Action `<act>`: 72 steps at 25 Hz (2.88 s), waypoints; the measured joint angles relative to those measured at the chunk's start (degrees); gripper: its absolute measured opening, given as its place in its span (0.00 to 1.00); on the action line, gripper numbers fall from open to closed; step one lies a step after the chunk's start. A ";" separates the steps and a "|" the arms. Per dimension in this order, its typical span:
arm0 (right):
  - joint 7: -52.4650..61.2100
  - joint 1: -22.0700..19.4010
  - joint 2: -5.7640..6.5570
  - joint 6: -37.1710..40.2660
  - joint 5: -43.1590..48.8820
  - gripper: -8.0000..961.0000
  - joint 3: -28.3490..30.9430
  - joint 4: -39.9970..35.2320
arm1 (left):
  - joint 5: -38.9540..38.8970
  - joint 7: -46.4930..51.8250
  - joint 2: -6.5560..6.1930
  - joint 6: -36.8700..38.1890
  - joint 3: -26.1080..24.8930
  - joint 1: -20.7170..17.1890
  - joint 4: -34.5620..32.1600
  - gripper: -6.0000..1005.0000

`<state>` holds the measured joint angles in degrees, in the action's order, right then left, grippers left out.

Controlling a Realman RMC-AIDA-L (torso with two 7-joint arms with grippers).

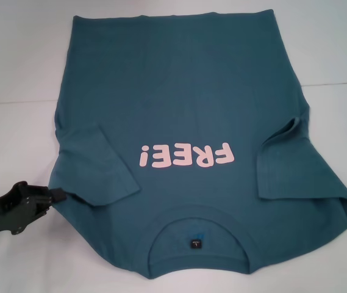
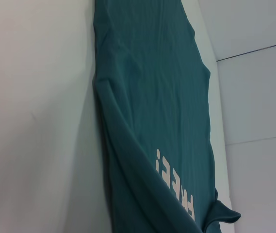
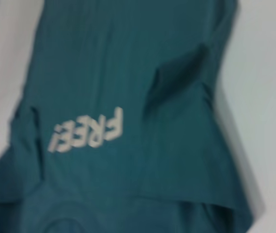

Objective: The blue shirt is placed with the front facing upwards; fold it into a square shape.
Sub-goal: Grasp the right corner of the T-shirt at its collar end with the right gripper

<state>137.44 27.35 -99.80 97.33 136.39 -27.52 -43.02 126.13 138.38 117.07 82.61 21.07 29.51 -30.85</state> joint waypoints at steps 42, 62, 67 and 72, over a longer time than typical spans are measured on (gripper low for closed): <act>0.12 7.47 -6.35 -19.63 10.20 0.73 -5.25 7.63 | -0.01 0.05 0.72 -1.23 0.02 -0.21 0.00 0.05; 0.57 8.50 -7.73 -22.05 10.20 0.71 -6.95 8.05 | -0.12 0.05 0.79 -1.41 0.03 -0.23 0.00 0.05; -0.02 9.02 -8.13 -21.47 9.05 0.71 -6.93 8.13 | -0.10 0.05 0.80 -1.40 0.02 -0.25 0.00 0.05; -0.99 9.36 -8.37 -21.43 7.62 0.71 -6.84 8.13 | -0.10 0.02 0.80 -1.40 0.00 -0.38 0.00 0.05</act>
<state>136.45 36.71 -108.17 75.90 144.01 -34.36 -34.89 126.02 138.40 117.86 81.21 21.07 29.13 -30.85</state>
